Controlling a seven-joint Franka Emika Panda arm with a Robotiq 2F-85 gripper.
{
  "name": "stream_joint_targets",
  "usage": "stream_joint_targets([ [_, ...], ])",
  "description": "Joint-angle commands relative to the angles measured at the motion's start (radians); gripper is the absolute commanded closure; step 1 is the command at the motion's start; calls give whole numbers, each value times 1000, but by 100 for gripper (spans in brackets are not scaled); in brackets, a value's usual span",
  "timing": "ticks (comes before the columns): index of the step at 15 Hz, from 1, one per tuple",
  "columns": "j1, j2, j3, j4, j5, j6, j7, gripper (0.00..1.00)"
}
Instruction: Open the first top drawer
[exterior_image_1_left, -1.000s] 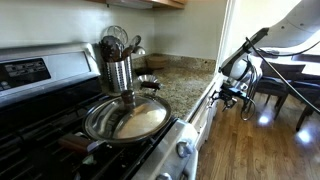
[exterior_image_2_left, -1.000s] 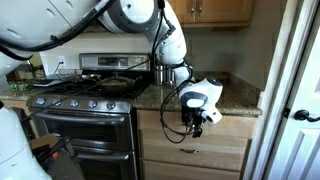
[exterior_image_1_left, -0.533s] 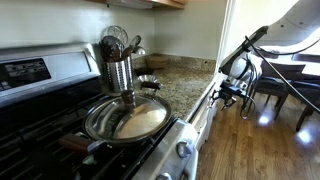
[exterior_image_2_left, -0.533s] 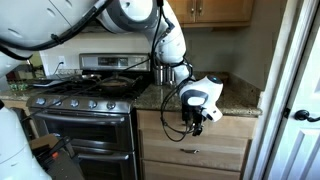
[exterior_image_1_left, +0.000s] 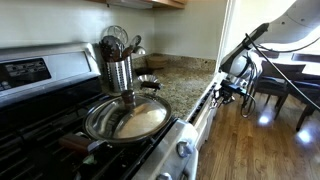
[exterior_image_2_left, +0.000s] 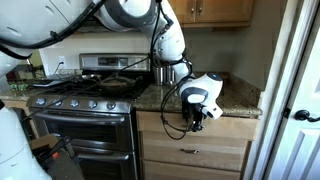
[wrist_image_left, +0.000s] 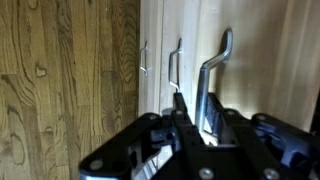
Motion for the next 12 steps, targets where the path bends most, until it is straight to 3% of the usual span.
stream_joint_targets([
  [1, 22, 5, -94, -90, -68, 3, -14, 88],
  [5, 15, -30, -110, -156, -66, 18, -24, 83],
  [11, 1, -94, -124, -283, -37, 77, -70, 87],
  [12, -1, -111, -126, -312, -29, 93, -83, 76],
])
